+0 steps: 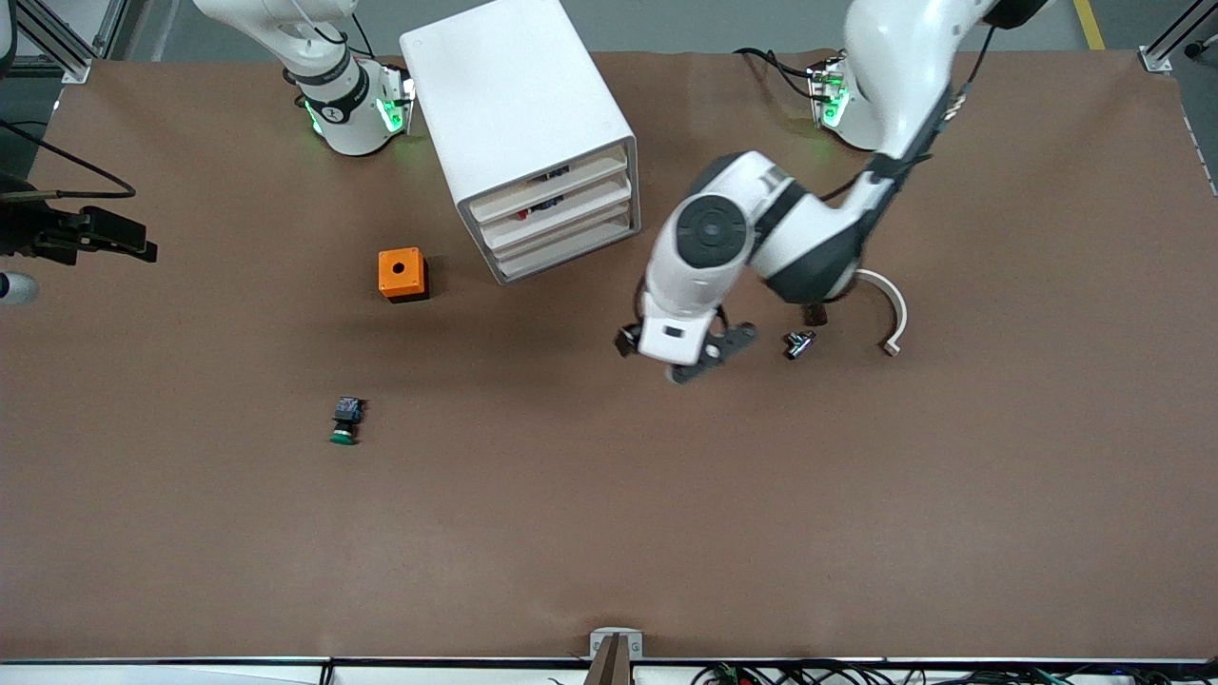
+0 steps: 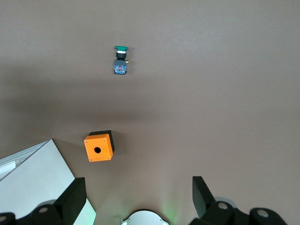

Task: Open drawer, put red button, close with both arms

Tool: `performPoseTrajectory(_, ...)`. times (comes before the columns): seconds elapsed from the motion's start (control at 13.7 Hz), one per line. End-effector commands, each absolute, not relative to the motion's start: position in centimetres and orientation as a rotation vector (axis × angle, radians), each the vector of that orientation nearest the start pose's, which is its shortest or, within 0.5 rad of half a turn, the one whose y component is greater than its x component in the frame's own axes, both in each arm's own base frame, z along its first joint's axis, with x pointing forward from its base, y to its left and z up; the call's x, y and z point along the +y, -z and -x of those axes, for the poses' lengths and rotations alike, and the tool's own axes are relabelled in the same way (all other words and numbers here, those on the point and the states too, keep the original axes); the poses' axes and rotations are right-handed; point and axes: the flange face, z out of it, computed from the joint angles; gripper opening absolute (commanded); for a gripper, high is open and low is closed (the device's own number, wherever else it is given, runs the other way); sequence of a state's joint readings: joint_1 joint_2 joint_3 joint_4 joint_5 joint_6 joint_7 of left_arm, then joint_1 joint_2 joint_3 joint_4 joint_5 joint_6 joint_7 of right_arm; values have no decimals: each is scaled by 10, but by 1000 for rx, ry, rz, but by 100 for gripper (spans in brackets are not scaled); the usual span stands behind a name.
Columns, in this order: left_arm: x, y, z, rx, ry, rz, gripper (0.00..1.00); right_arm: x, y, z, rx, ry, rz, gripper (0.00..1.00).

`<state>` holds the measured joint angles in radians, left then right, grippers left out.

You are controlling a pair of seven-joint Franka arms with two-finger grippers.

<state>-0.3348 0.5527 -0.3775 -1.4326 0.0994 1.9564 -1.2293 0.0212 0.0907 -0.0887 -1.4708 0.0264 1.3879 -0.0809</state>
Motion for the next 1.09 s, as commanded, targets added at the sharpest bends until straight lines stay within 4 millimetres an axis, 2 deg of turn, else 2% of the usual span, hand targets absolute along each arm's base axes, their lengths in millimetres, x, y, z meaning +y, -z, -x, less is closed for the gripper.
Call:
performPoseTrajectory(0.0, -368, -436, -581, -777, -49, 3081, 100, -37, -622, -553, -25, -226, 3093, 100)
performPoseTrajectory(0.07, -343, -452, -590, -777, -28, 3082, 100, -38, -625, -552, -18, -211, 3078, 100)
performPoseTrajectory(0.29, -276, -484, -600, -647, -33, 3034, 100, -43, -646, -540, -2, -135, 3049, 100)
performPoseTrajectory(0.44, -250, -507, -597, -573, -25, 3003, 100, -42, -654, -534, 9, -113, 3052, 100)
performPoseTrajectory(0.66, -204, -542, -592, -488, -34, 2993, 100, -42, -655, -527, 31, -114, 3055, 100)
performPoseTrajectory(1.02, -136, -583, -587, -374, -29, 3007, 100, -42, -657, -517, 32, -68, 3058, 100)
